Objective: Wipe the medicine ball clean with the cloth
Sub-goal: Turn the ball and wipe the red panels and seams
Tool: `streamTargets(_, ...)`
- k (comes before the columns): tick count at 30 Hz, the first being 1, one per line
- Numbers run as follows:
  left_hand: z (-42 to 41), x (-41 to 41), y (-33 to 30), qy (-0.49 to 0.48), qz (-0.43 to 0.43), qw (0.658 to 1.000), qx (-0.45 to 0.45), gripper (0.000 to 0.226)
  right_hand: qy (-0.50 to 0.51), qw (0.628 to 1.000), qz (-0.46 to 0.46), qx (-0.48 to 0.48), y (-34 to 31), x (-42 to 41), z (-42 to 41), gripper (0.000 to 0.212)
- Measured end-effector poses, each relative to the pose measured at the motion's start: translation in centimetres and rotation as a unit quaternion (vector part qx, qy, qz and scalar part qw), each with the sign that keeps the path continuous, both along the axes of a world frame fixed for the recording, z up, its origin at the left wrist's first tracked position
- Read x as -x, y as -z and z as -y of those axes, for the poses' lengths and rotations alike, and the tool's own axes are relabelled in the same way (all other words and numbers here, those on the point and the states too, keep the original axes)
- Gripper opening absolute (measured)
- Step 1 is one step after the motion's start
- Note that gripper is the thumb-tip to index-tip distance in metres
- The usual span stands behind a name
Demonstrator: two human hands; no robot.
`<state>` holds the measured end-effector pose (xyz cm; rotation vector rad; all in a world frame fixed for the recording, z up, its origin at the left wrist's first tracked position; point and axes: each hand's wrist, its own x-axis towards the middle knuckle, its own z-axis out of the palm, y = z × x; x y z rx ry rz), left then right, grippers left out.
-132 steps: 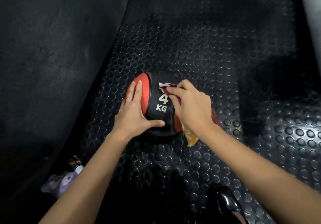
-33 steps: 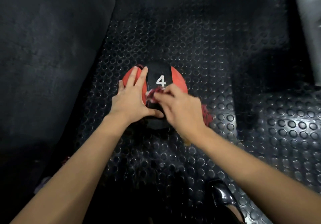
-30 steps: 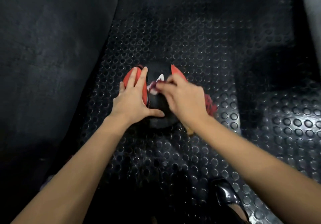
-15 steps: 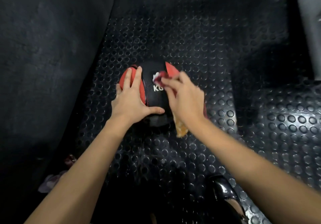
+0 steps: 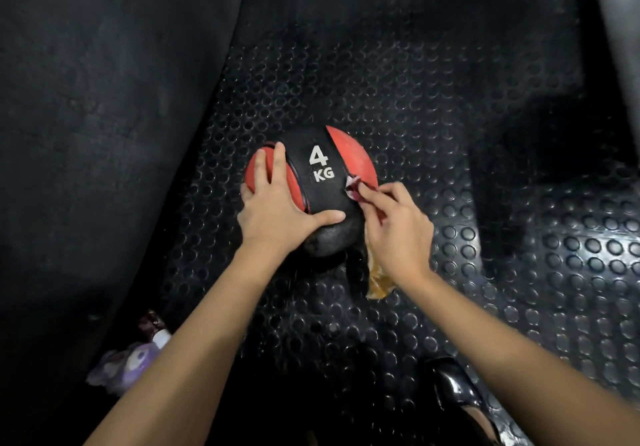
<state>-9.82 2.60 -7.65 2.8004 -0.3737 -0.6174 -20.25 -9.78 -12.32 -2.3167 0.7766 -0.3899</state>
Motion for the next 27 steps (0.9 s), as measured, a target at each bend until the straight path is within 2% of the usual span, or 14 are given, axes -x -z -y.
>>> streamTargets(3, 0.7, 0.2, -0.5, -0.017, -0.027, 0.999, -0.015, 0.133, 0.002, 1.000, -0.019, -0.013, -0.2, -1.5, 1.8, 0.021)
streamTargets(6, 0.5, -1.2, -1.9, -0.005, -0.056, 0.997, -0.044, 0.127, -0.045, 0.998, -0.042, -0.024, -0.9, -3.6, 4.0, 0.022)
streamTargets(8, 0.3, -2.6, -2.8, 0.059, -0.033, 0.997, -0.041, 0.121, -0.087, 0.994, -0.053, -0.029, -1.2, -4.9, 5.1, 0.023)
streamTargets(10, 0.6, -4.2, -3.2, 0.164, -0.018, 0.986, -0.025, 0.122, -0.130, 0.989, -0.052, -0.037, -1.3, -5.9, 5.5, 0.023)
streamTargets(13, 1.1, -5.8, -2.6, 0.251, -0.051, 0.965, -0.055, 0.122, -0.137, 0.988, -0.056, -0.045, -1.7, -7.1, 5.3, 0.024)
streamTargets(16, 0.7, -6.2, -2.0, 0.241, -0.044, 0.967, -0.076, 0.119, -0.103, 0.993, -0.051, -0.017, -2.4, -6.3, 2.7, 0.025)
streamTargets(20, -0.1, -5.1, -2.4, 0.225, -0.031, 0.971, -0.071, 0.115, -0.142, 0.988, 0.028, 0.048, -2.5, -3.8, -0.6, 0.022)
streamTargets(24, 0.4, -3.9, -2.4, 0.209, -0.015, 0.974, -0.090, 0.114, -0.046, 0.998, -0.045, -0.004, -2.7, -6.6, 1.5, 0.025)
streamTargets(27, 0.7, -3.8, -2.2, 0.195, -0.008, 0.977, -0.087, 0.113, -0.109, 0.994, -0.008, 0.025, -3.6, -4.7, -0.4, 0.026)
